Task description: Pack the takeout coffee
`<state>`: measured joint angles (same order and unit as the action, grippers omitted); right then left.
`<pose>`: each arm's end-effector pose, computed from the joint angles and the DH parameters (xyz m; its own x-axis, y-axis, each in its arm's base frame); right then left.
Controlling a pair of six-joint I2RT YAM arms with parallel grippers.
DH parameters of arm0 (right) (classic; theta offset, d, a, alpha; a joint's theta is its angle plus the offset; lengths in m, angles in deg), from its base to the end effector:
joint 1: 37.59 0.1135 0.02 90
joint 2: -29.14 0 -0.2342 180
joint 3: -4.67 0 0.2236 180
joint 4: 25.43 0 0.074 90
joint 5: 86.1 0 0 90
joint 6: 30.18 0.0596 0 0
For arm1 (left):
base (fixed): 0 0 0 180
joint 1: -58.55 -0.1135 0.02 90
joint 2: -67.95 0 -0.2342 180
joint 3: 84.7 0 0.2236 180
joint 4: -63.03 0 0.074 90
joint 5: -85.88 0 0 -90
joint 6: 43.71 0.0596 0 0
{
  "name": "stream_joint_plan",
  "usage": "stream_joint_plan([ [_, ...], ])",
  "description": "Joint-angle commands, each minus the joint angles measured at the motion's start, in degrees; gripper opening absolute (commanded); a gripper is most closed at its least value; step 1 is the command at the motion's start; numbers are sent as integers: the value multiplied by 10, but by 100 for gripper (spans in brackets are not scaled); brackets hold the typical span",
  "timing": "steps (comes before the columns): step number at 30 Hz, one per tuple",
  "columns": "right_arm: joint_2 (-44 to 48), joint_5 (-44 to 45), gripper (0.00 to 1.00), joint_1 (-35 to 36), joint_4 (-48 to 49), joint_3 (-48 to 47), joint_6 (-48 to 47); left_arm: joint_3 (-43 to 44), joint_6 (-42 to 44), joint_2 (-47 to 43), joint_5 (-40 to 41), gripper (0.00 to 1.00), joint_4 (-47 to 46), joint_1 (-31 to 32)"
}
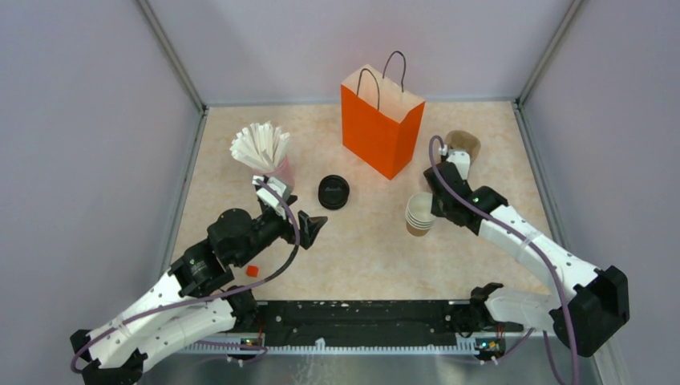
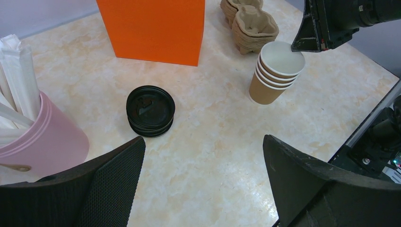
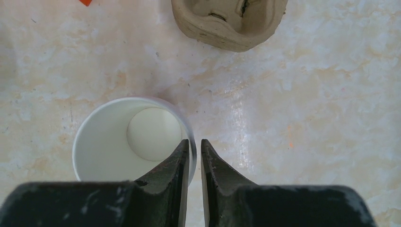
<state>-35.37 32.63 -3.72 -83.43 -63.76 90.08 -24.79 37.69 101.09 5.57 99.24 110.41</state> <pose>0.1956 0.0968 0.2379 -0.7091 0.0563 -0.7029 0.1190 0.9921 -0.0406 0.1033 -0.1153 0.3205 -0.2008 0.0170 -0.9795 0.6500 0.7503 -0.1202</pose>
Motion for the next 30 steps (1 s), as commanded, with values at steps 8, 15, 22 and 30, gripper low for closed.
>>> stream_joint_plan([
  [8,6,2,16,-7,29,13,11,-6,5,-5,1,99,-14,0],
  [15,18,9,8,-7,31,22,6,-7,5,6,-12,99,-12,0],
  [22,25,18,0,-7,7,-6,-1,-6,3,12,-16,99,-14,0],
  [30,57,20,0,-7,-45,-64,0,-8,1,11,-16,99,-12,0],
])
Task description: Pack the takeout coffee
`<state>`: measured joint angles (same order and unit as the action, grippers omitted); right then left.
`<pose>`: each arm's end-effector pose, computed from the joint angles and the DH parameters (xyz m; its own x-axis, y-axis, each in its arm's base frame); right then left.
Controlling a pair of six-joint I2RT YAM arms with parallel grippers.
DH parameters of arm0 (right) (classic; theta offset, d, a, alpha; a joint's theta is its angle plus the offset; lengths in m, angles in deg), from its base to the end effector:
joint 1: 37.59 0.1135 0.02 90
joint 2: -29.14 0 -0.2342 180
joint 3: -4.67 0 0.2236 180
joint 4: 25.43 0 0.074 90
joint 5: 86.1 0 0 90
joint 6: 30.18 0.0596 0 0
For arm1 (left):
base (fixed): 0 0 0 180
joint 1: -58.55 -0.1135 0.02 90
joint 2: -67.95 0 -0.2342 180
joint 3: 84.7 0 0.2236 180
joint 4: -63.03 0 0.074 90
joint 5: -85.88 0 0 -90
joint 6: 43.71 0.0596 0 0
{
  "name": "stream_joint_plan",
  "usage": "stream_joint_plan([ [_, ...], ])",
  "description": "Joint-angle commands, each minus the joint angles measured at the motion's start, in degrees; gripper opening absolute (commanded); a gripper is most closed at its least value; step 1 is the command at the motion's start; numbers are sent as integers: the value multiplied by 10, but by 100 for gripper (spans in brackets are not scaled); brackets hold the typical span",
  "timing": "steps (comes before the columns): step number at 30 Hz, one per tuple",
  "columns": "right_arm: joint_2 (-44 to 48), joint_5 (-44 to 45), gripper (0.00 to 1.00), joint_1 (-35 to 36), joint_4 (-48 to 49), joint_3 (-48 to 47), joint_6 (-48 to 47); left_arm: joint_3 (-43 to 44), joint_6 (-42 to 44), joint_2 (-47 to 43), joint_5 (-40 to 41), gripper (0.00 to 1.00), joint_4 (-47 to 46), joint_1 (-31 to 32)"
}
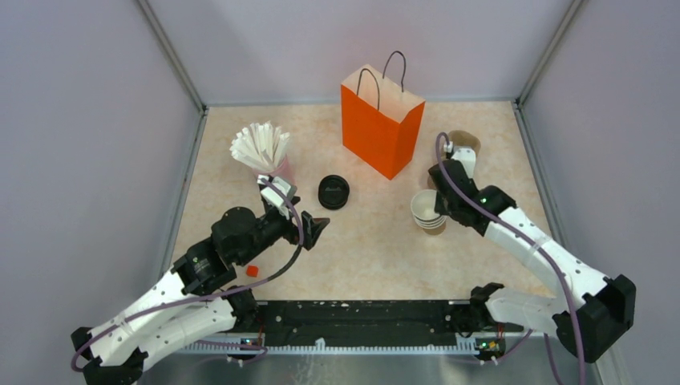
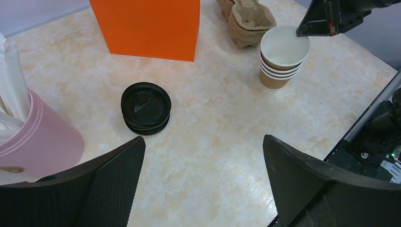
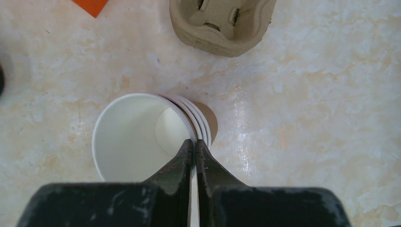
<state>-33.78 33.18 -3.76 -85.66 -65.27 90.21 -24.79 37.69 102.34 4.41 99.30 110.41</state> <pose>0.1913 0.0931 0.2485 -0.6964 0.0644 -0.7147 0.1275 0.9912 -0.0349 0.1052 -0.1197 0.3173 -0.2168 0.0366 -0.9755 0.6628 0.7391 -0.1196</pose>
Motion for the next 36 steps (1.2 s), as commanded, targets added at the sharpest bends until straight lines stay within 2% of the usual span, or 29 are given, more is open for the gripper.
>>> stream_joint_plan([
  [1,54,16,0,-7,-22,-47,1,-8,1,-2,-4,99,-13,-1],
  [10,113,41,0,-11,-6,2,38,-7,1,9,1,99,-14,0],
  [16,131,126,0,-12,-75,-48,50,-5,3,11,6,99,-11,0],
  [20,146,129,0,-12,-86,-60,44,-6,5,10,8,99,-13,0],
  [24,155,82,0,-12,-71,-65,34,2,4,10,28,99,-3,-1],
  [28,154,12,0,-12,-67,-97,15,1,-13,-4,100,99,3,0],
  [32,153,-95,0,-11,-37,-121,-2,7,-28,-6,148,99,8,-1],
  [36,131,-231,0,-11,19,-101,3,26,-31,17,182,99,19,-1],
])
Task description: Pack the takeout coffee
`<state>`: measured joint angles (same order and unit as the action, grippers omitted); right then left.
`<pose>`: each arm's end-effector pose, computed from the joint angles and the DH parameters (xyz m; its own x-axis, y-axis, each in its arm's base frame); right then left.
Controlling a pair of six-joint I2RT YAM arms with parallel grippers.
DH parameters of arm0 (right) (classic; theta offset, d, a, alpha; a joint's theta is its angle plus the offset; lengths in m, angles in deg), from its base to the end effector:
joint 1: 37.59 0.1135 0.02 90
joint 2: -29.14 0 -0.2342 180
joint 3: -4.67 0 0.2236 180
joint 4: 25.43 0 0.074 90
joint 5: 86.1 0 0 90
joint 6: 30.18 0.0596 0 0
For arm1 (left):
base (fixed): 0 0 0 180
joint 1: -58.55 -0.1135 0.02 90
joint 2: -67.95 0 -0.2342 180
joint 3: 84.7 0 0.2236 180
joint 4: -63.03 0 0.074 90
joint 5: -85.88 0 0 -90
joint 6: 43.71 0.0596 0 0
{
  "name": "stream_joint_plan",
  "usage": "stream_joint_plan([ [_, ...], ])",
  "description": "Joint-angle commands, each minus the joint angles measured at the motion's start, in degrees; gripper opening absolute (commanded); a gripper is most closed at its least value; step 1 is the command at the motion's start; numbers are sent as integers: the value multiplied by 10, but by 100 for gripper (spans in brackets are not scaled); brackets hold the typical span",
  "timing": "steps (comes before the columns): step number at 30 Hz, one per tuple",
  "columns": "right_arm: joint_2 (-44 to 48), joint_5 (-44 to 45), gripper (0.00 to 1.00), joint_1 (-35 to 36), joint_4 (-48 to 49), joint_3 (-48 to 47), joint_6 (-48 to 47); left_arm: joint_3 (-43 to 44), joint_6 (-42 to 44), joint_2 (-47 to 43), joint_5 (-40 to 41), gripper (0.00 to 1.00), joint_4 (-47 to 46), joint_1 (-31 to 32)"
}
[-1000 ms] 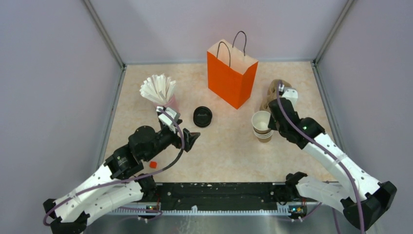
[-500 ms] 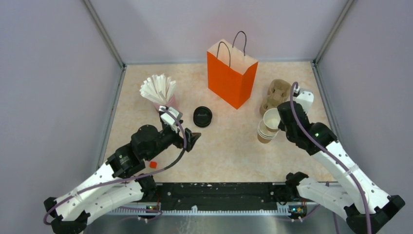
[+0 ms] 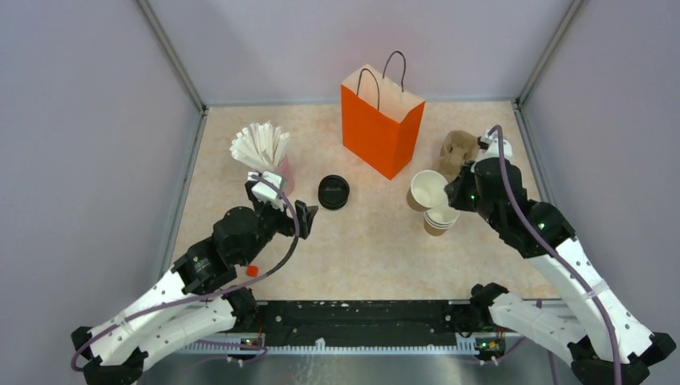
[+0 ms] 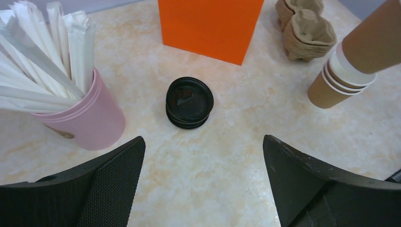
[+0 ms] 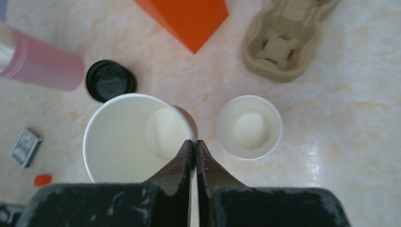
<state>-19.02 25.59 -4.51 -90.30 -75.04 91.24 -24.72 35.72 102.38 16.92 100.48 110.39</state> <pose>0.1481 0.0702 0.3339 -0.5223 0.2379 -0.8189 0.0280 0.9646 0.2624 0.1128 -0.1090 0.3156 -0.2200 0.0029 -0.9755 0.4847 0.8682 -0.1067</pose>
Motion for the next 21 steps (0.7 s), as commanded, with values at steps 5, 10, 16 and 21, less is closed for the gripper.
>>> stream_joint_plan([
  [5,-50,-160,0,58,130,63,26,49,-12,43,102,99,35,-1],
  [10,-98,-94,0,182,166,115,64,41,-25,39,111,99,42,0],
  [16,-158,-79,0,231,212,155,88,32,-43,35,106,99,53,-1],
  [21,-193,-53,0,251,226,154,89,19,-52,34,93,99,54,-1],
])
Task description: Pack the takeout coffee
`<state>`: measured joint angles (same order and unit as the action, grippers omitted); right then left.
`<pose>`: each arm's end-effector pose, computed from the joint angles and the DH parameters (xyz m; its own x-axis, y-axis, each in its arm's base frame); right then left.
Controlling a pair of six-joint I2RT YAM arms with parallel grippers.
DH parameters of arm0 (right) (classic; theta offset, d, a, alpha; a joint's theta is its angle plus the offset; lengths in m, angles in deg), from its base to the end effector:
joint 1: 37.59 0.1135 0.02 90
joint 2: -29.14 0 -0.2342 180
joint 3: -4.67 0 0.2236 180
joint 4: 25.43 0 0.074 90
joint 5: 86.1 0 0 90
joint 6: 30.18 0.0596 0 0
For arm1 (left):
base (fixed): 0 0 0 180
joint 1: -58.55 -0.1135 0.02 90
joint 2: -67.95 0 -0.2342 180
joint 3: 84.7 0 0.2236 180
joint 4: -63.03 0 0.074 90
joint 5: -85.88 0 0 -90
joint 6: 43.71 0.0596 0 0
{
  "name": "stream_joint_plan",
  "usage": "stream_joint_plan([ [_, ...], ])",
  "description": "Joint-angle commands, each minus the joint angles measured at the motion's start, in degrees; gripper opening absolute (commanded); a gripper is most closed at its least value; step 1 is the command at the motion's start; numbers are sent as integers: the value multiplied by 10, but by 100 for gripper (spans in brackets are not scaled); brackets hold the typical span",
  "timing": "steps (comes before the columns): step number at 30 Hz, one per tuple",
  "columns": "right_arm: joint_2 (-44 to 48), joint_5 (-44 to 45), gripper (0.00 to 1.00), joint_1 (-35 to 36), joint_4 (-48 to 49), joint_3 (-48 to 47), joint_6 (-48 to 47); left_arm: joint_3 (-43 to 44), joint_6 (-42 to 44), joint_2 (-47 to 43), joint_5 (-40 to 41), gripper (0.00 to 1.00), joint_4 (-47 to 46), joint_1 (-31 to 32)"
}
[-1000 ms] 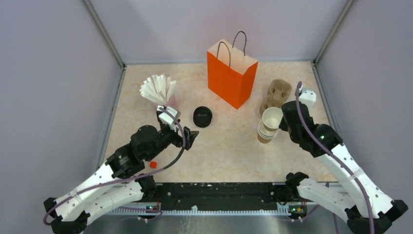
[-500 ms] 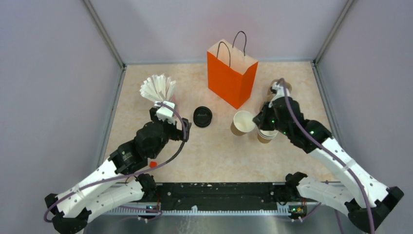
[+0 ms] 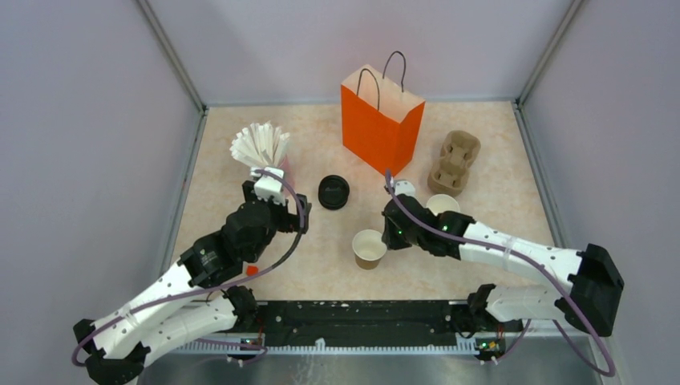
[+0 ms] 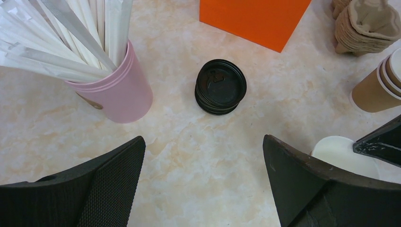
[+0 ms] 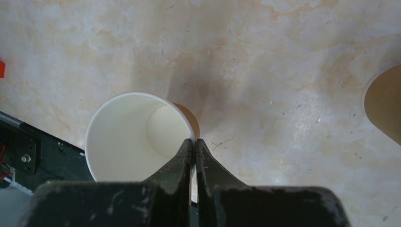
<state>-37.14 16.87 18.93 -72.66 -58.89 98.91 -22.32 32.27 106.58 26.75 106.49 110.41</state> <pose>0.1403 0.1879 0.2162 -0.7900 -0.0806 -0.6078 -0.3028 0.9133 0.2724 0.1226 -0.1066 0.3076 -0.2934 0.0369 -0.9553 0.3151 0.9472 -0.0602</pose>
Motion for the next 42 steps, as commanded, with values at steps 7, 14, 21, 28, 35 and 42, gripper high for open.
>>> stream_joint_plan([
  [7,-21,51,10,20,53,-2,7,-4,1,22,-23,99,-17,-1],
  [14,11,73,25,20,16,-31,-13,53,52,127,-78,98,2,0],
  [21,131,60,26,20,0,-35,-40,132,69,284,-29,90,3,-18],
  [28,270,60,26,19,12,15,-60,245,121,470,-79,74,14,-69],
  [35,337,78,25,20,-22,16,-58,290,157,543,-154,64,-10,-136],
  [42,349,82,24,20,-33,15,-50,285,185,579,-202,53,-35,-179],
])
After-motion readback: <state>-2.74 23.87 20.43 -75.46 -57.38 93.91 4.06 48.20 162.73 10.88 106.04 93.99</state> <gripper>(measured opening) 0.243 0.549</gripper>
